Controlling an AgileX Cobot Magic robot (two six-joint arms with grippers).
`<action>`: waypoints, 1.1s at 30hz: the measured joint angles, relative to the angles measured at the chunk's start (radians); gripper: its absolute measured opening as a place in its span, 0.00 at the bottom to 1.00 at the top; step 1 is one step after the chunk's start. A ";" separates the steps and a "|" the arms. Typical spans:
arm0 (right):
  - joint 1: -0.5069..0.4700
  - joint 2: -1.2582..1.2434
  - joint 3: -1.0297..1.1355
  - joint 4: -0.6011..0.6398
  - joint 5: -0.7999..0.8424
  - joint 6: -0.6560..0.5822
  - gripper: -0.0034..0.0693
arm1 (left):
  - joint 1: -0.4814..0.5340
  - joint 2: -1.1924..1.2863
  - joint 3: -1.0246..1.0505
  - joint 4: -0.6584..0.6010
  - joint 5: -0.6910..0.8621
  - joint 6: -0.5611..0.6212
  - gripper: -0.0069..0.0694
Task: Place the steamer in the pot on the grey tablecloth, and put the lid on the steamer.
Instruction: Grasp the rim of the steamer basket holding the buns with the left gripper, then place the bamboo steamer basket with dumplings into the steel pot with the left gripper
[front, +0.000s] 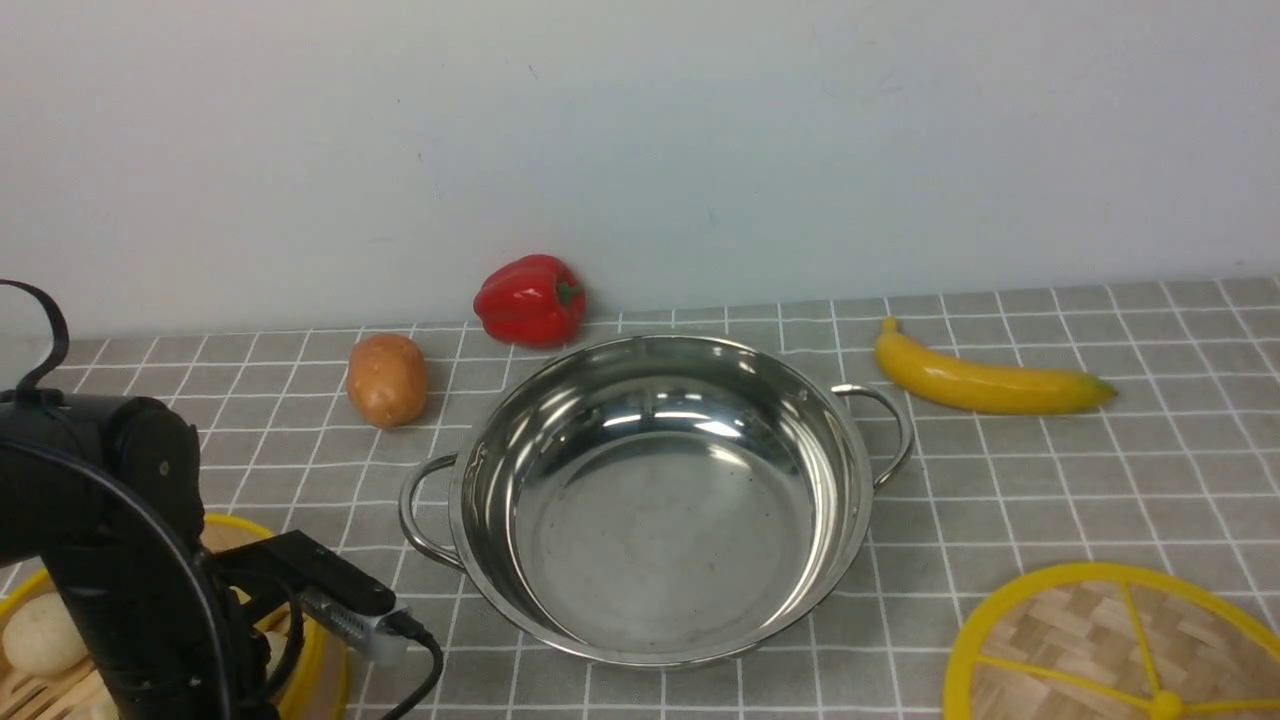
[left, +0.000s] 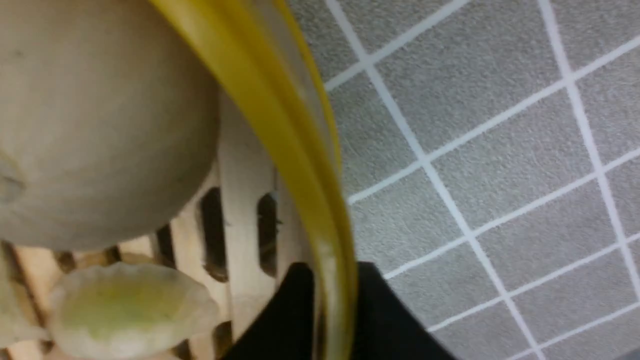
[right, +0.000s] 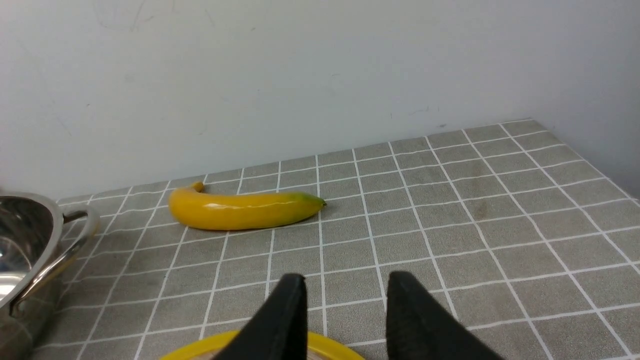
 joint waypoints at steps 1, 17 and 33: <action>0.000 0.000 0.000 0.000 0.000 0.000 0.38 | 0.000 0.000 -0.001 0.004 0.003 0.001 0.14; 0.000 0.000 0.000 0.000 0.000 0.000 0.38 | -0.003 -0.234 -0.107 0.100 0.169 -0.066 0.18; 0.000 0.000 0.000 0.000 0.000 0.000 0.38 | -0.244 -0.200 -0.435 0.077 0.190 0.081 0.18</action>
